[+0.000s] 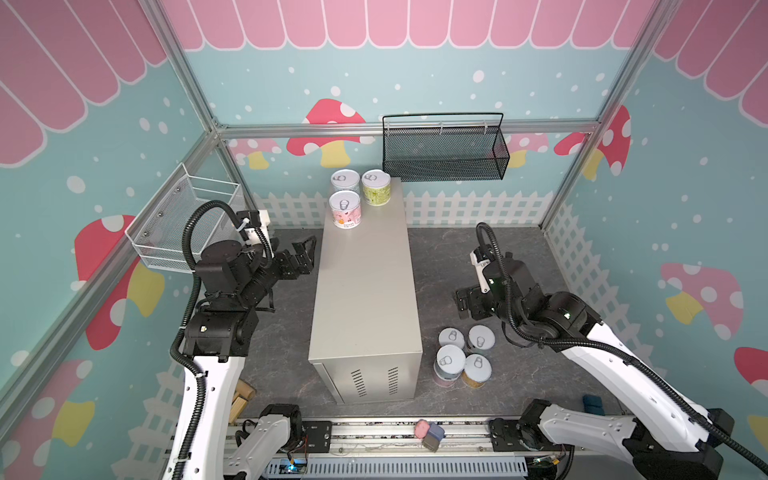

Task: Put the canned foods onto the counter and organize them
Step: 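Open the left gripper and draw it back from the cans while right gripper lowers, then grasp a light-blue-label can from the floor cluster with the right gripper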

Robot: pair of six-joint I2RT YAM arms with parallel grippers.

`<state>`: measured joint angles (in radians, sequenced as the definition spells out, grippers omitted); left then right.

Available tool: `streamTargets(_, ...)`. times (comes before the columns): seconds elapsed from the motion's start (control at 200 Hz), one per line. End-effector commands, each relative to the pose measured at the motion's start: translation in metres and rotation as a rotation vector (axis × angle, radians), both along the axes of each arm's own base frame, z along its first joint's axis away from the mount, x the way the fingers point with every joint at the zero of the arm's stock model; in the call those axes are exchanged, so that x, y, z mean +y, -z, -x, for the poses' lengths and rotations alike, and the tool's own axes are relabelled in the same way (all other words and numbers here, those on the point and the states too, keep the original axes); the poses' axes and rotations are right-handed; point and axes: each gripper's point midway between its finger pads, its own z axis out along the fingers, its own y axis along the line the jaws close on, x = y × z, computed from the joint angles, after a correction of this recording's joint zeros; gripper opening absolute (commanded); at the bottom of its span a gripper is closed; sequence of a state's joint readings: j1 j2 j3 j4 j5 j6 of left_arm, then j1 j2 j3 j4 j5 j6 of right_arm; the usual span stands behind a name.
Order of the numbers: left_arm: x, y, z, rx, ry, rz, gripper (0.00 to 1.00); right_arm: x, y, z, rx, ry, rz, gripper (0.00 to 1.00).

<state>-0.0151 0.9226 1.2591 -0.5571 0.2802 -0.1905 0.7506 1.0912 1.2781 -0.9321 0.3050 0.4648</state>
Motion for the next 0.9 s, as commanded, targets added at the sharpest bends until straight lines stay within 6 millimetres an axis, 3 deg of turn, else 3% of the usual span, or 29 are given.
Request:
streamTargets(0.0, -0.031, 0.013, 0.012, 0.015, 0.183, 0.006, 0.99, -0.001, 0.043, 0.036, 0.184, -0.074, -0.001, 1.0)
streamTargets(0.265, -0.043, 0.01, 0.028, -0.035, 0.262, 0.015, 0.99, 0.015, 0.096, 0.084, 0.355, -0.203, -0.137, 0.99)
streamTargets(0.395, -0.045, 0.01, 0.028, -0.038, 0.277, 0.021, 0.99, 0.023, 0.115, 0.097, 0.375, -0.23, -0.17, 0.99)
streamTargets(0.65, -0.048, 0.012, 0.028, -0.044, 0.293, 0.027, 0.99, 0.034, 0.129, 0.102, 0.327, -0.257, -0.181, 0.99)
streamTargets(0.896, -0.048, 0.012, 0.027, -0.05, 0.297, 0.031, 0.99, 0.036, 0.151, 0.098, 0.316, -0.197, -0.06, 0.99)
